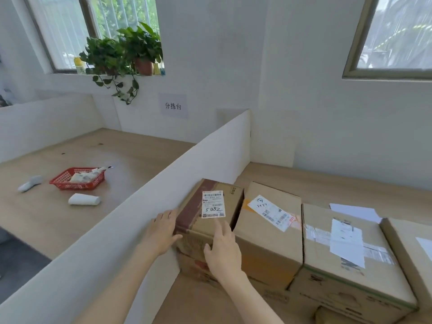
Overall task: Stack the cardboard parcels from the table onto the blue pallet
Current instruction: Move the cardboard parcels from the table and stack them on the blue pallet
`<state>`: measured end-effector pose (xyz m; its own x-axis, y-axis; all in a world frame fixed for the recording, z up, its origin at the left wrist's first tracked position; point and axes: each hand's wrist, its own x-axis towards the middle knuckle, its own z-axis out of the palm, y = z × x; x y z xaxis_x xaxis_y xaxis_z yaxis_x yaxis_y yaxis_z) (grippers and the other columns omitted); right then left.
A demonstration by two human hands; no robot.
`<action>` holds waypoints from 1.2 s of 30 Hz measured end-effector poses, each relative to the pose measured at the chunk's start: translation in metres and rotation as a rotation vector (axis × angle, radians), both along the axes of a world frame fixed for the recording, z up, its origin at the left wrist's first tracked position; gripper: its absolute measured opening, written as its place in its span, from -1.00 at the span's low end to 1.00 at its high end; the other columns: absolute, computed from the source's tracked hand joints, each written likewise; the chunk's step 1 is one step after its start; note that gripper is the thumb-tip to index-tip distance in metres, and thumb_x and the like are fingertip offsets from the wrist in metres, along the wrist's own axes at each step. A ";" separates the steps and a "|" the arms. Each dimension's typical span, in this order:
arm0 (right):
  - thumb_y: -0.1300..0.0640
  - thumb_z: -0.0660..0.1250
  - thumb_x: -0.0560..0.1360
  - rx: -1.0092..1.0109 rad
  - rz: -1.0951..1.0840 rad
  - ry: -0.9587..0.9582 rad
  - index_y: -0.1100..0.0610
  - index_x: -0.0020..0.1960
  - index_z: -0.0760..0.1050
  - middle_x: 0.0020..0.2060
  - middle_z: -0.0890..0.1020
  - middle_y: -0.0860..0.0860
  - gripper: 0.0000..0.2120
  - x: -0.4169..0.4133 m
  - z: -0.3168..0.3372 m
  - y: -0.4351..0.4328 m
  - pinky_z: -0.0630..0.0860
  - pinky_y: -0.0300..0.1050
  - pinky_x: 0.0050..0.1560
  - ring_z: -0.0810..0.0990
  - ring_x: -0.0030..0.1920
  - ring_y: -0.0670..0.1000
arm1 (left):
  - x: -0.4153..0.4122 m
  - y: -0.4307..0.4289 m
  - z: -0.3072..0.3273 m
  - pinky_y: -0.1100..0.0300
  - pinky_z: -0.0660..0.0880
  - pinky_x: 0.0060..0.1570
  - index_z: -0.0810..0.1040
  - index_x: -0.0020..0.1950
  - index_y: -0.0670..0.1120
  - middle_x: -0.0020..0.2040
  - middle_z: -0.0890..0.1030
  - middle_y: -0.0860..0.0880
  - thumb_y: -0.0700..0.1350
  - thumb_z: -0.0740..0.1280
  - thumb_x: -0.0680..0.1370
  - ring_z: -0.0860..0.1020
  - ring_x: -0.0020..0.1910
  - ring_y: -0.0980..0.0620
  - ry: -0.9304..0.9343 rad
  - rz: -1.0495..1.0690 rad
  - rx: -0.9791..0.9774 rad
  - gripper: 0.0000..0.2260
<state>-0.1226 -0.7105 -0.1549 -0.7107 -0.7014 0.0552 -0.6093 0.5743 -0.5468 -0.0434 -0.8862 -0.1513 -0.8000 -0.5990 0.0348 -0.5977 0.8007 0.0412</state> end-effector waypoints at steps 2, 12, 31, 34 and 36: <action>0.10 0.20 0.58 0.034 -0.069 0.019 0.01 0.57 -0.09 0.55 0.01 0.12 -0.33 0.006 -0.003 -0.010 0.42 -0.07 0.28 0.18 0.48 0.11 | -0.004 -0.008 -0.009 0.07 0.28 0.38 -0.06 0.56 -0.13 0.51 0.17 -0.10 0.08 0.34 0.53 0.24 0.45 -0.09 -0.006 -0.035 0.088 -0.21; 0.20 0.28 0.54 0.145 -0.292 -0.178 -0.06 0.56 -0.20 0.53 -0.05 0.26 -0.19 0.001 -0.015 -0.044 0.52 -0.06 0.08 0.53 0.21 0.16 | -0.019 -0.027 -0.027 0.02 0.42 0.21 -0.22 0.57 -0.03 0.42 0.24 -0.20 -0.12 0.36 0.44 0.36 0.35 -0.20 0.024 -0.051 0.348 -0.09; 0.20 0.38 0.50 0.003 -0.287 -0.015 -0.08 0.54 0.06 0.18 0.49 0.12 -0.25 0.001 0.072 -0.021 0.46 0.02 0.20 0.50 0.15 0.14 | -0.010 -0.015 0.069 0.02 0.49 0.12 0.07 0.56 0.09 0.36 0.34 -0.13 -0.16 0.47 0.39 0.48 0.23 -0.14 0.198 -0.115 0.346 -0.14; 0.22 0.43 0.47 -0.052 -0.262 -0.017 -0.05 0.49 0.22 0.20 0.53 0.11 -0.32 0.001 0.103 -0.006 0.47 0.02 0.17 0.50 0.17 0.14 | -0.006 -0.004 0.101 0.02 0.45 0.21 0.06 0.57 0.06 0.42 0.26 -0.15 -0.16 0.51 0.38 0.41 0.31 -0.13 0.219 -0.130 0.340 -0.11; 0.19 0.45 0.46 -0.064 -0.256 -0.008 -0.05 0.47 0.25 0.22 0.52 0.10 -0.33 0.001 0.122 0.004 0.46 0.00 0.10 0.51 0.18 0.14 | -0.003 0.005 0.120 0.01 0.45 0.21 0.07 0.56 0.08 0.40 0.23 -0.15 -0.15 0.51 0.39 0.39 0.31 -0.14 0.232 -0.134 0.348 -0.12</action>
